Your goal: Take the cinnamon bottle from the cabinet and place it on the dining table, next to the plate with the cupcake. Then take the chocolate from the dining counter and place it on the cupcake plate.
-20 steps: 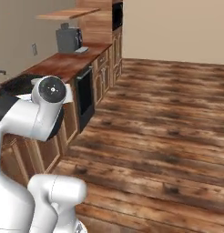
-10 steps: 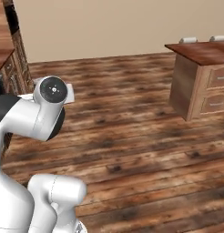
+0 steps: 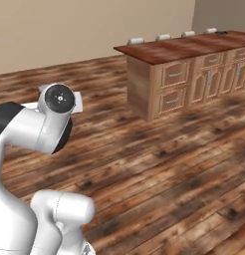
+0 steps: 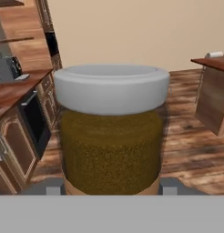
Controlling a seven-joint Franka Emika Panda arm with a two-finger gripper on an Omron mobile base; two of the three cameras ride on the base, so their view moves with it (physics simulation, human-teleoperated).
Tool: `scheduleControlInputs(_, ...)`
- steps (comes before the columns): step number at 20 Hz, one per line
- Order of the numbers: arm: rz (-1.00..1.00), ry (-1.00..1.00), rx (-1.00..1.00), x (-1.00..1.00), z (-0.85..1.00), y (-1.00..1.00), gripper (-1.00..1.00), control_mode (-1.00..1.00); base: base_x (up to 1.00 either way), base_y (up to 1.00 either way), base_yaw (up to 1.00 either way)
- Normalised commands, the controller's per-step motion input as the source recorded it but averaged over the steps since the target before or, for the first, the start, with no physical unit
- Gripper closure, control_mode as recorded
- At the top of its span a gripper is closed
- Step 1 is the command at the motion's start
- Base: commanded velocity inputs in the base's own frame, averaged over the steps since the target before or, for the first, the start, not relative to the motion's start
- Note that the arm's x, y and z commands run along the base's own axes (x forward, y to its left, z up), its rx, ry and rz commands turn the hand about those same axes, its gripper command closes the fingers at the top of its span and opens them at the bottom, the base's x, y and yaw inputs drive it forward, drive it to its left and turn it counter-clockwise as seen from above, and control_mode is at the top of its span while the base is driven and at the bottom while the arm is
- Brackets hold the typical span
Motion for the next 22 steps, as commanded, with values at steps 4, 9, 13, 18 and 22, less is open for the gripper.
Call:
scheduleControlInputs(4,0.0,0.0,0.0,0.0,0.0,0.0,1.0,1.0,0.64,-0.02,-0.25)
scheduleControlInputs(9,0.0,0.0,0.0,0.0,0.0,0.0,1.0,1.0,0.7,-0.07,-0.07)
scheduleControlInputs(13,0.0,0.0,0.0,0.0,0.0,0.0,1.0,1.0,0.82,-0.13,0.0)
scheduleControlInputs(18,0.0,0.0,0.0,0.0,0.0,0.0,1.0,1.0,0.82,-0.03,0.0)
scheduleControlInputs(22,0.0,0.0,0.0,0.0,0.0,0.0,1.0,1.0,0.81,0.02,-0.06)
